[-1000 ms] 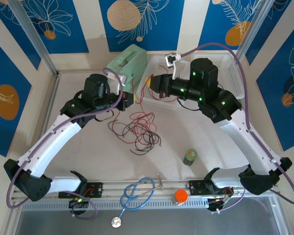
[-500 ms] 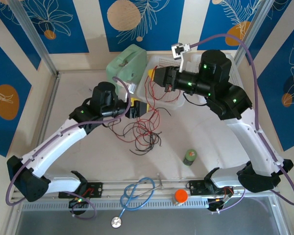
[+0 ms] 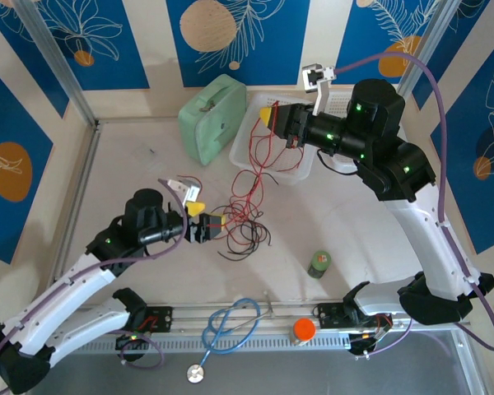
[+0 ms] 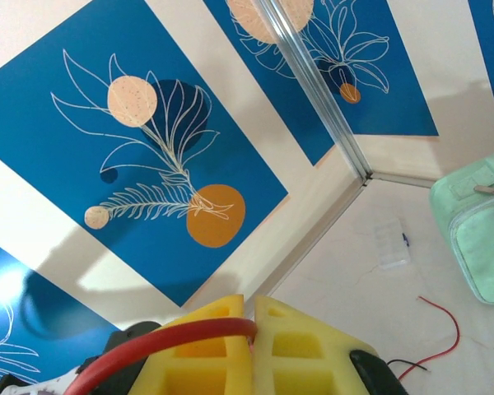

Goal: Untangle the cables

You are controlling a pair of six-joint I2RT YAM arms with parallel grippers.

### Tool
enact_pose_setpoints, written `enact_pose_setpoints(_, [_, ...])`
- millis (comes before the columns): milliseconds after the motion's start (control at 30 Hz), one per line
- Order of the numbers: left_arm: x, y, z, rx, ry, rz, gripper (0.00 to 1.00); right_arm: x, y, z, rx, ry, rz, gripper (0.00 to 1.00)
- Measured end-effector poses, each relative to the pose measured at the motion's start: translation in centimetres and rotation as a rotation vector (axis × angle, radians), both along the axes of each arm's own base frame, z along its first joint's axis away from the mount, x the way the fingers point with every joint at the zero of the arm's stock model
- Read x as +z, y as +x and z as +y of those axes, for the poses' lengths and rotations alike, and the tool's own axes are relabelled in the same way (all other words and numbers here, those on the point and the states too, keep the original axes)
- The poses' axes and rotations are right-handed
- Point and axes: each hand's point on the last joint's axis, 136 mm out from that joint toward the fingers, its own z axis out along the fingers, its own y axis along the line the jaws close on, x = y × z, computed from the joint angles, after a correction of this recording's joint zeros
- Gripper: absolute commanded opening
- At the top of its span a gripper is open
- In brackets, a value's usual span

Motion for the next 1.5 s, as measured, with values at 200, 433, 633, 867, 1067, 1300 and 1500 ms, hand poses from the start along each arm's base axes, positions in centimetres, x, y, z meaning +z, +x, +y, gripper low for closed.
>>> enact_pose_setpoints(200, [-3.7,0.1,-0.9,-0.02,0.039,0.054,0.99,-0.1,0.2,0.1,-0.003,-0.002,0.003,0.0])
enact_pose_setpoints(433, [-3.9,0.6,-4.4,-0.087,0.012,0.022,1.0,-0.4,0.5,0.3,-0.004,-0.008,0.01,0.0])
enact_pose_setpoints(633, [-3.4,0.9,-8.2,-0.153,0.008,0.0,0.97,-0.4,0.5,0.3,-0.003,-0.007,0.01,0.0])
enact_pose_setpoints(867, [-3.7,2.4,-9.3,-0.089,0.07,-0.062,0.83,-0.6,0.6,0.4,-0.003,-0.007,0.01,0.0])
enact_pose_setpoints(1067, [-2.9,3.9,-8.1,0.008,0.104,-0.127,0.21,-1.2,0.7,0.4,-0.007,-0.016,0.022,0.0])
enact_pose_setpoints(1300, [-1.6,4.3,-7.0,0.055,0.117,-0.168,0.0,-1.6,0.9,-1.0,-0.066,-0.024,0.019,0.0])
enact_pose_setpoints(1500, [-1.5,4.0,-4.1,0.133,0.154,-0.181,0.0,-0.3,0.6,-4.3,-0.182,-0.025,-0.044,0.0])
